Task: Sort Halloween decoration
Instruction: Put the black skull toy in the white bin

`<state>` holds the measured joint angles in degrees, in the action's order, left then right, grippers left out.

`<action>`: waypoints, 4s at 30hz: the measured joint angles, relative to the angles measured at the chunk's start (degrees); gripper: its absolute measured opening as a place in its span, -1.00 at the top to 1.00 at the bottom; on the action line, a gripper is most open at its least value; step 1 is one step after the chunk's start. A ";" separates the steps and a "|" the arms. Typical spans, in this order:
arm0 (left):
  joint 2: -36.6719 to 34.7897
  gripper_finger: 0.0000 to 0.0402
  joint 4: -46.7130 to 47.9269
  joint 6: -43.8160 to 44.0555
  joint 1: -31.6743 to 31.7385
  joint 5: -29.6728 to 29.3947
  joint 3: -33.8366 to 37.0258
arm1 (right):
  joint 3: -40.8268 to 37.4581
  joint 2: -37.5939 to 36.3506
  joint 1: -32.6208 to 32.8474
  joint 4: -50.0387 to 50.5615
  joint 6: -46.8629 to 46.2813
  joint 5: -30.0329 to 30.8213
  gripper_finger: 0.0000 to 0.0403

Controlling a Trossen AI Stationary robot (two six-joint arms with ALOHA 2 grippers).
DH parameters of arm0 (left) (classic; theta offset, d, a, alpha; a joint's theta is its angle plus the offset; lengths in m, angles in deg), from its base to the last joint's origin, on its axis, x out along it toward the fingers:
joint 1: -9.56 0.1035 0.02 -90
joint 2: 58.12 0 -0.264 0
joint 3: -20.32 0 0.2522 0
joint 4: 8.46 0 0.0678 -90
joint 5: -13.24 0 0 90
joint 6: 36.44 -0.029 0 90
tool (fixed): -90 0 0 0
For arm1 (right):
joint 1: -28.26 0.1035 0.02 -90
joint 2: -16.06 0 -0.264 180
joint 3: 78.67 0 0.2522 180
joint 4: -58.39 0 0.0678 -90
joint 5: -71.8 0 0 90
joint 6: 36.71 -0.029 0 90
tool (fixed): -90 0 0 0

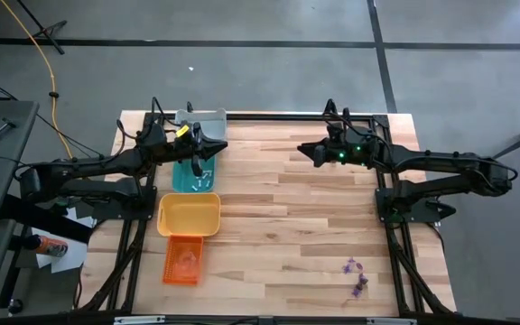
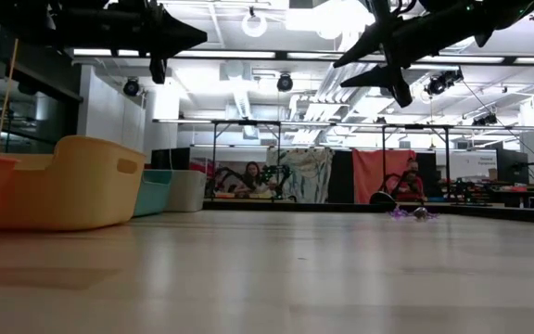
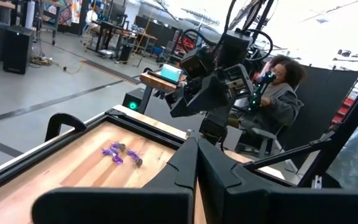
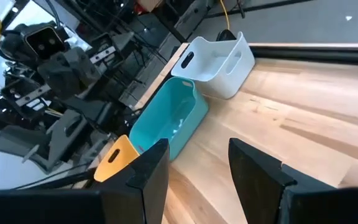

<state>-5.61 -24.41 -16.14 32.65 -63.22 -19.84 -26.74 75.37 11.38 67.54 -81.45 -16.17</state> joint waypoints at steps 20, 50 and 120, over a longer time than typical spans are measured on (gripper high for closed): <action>-0.01 1.00 -0.07 -1.45 0.02 0.02 0.00 | 14.03 23.30 -13.76 51.62 -10.53 12.76 0.20; -0.02 1.00 0.13 -1.47 0.02 -0.33 -0.02 | 14.04 37.09 -20.10 49.48 -3.20 5.23 0.20; -4.94 1.00 -1.77 5.09 0.28 -1.68 -0.11 | 17.79 18.48 -2.12 -9.44 26.68 -23.26 0.72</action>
<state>-10.55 -26.19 -11.05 32.93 -64.90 -19.94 -8.95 93.84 9.26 58.09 -54.78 -39.43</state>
